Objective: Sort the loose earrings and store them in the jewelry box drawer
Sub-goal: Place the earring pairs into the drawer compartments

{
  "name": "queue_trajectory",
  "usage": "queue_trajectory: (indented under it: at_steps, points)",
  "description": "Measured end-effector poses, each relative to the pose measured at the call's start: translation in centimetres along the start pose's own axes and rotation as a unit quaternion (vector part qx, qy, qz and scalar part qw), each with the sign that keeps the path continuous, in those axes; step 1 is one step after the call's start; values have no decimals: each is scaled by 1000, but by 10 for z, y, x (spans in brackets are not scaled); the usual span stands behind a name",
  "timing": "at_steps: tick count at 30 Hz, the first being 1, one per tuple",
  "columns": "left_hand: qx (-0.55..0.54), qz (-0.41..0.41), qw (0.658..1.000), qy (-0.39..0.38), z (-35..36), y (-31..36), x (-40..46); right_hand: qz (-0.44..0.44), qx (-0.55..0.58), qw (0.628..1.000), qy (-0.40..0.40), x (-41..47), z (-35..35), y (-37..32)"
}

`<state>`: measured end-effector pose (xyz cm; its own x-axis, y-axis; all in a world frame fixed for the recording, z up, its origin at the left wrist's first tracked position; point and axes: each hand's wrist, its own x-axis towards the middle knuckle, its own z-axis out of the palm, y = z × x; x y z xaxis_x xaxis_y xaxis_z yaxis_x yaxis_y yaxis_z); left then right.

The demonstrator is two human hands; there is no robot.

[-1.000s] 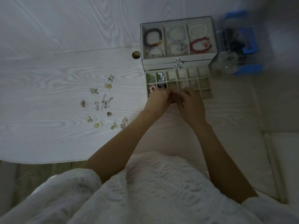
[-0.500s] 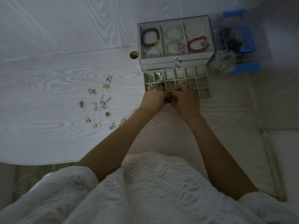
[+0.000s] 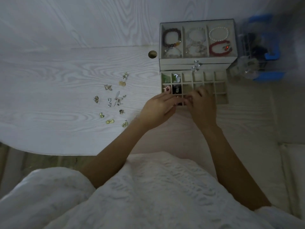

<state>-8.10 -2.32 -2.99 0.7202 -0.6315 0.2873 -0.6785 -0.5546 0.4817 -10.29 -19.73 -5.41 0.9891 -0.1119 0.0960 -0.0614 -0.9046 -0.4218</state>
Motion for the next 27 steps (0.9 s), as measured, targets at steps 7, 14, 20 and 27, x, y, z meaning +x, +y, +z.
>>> queue_trajectory:
  at_steps: [7, 14, 20, 27]
  points:
    - [40, -212, 975, 49, -29, -24, -83, -167, 91, 979, -72, -23, 20, -64]
    - [33, -433, 899, 58, -27, -38, -150, -186, 56, 950, -246, -27, 55, -107]
    - [28, -424, 903, 53, -13, -31, -151, -207, 65, 940, -263, -21, 69, -122]
    - [55, -408, 908, 75, -18, -34, -143, -232, 61, 935, -261, -25, 74, -127]
